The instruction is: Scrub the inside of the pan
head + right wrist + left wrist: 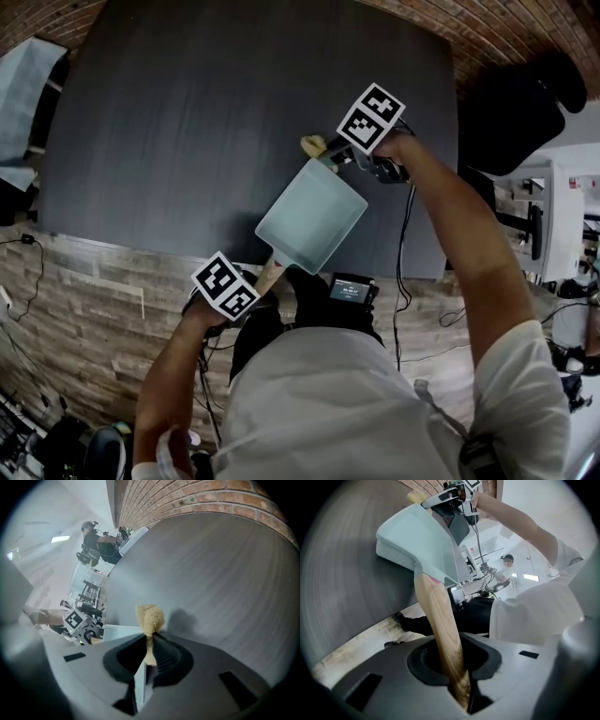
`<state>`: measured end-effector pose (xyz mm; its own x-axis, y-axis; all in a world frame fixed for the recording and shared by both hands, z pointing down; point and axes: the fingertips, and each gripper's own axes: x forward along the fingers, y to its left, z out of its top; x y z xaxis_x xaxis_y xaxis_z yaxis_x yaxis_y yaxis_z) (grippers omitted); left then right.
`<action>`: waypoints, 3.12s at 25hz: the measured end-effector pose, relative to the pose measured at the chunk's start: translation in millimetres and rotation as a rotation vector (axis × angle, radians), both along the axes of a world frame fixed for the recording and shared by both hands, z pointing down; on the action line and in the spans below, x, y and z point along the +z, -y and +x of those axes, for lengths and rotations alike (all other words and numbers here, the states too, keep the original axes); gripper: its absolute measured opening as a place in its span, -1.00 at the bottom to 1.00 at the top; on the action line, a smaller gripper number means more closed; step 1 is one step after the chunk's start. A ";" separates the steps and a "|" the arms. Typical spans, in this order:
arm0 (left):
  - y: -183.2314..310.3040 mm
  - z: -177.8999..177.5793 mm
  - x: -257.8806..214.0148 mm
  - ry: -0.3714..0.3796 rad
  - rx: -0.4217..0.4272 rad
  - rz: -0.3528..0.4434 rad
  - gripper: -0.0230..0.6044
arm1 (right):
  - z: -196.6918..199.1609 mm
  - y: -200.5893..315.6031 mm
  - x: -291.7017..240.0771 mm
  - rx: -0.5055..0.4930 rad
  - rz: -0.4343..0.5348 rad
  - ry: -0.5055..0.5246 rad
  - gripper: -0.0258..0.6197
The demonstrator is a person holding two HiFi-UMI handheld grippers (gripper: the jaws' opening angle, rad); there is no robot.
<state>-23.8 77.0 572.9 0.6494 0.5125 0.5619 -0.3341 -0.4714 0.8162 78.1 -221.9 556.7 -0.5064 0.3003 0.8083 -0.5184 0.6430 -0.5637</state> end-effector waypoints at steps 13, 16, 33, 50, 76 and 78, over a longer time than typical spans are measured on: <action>14.5 5.8 -2.5 -0.023 -0.084 -0.020 -0.71 | -40.7 22.1 5.3 -0.310 0.262 -0.133 -0.79; 17.9 5.1 -2.8 -0.027 -0.106 -0.018 -0.72 | -48.5 18.7 5.8 -0.378 0.306 -0.146 -0.79; 42.4 0.6 -0.2 0.005 -0.263 0.043 -0.73 | -62.0 -22.3 11.6 -0.439 0.238 -0.158 -0.79; 45.9 15.7 0.6 0.004 -0.308 0.066 -0.73 | -113.3 -79.9 4.8 -0.489 0.181 -0.092 -0.79; 50.4 36.8 2.5 -0.011 -0.435 0.059 -0.73 | -144.8 -134.3 3.0 -0.623 0.393 -0.075 -0.79; 49.2 37.9 2.2 -0.015 -0.442 0.050 -0.73 | -142.0 -138.3 3.4 -0.630 0.408 -0.082 -0.79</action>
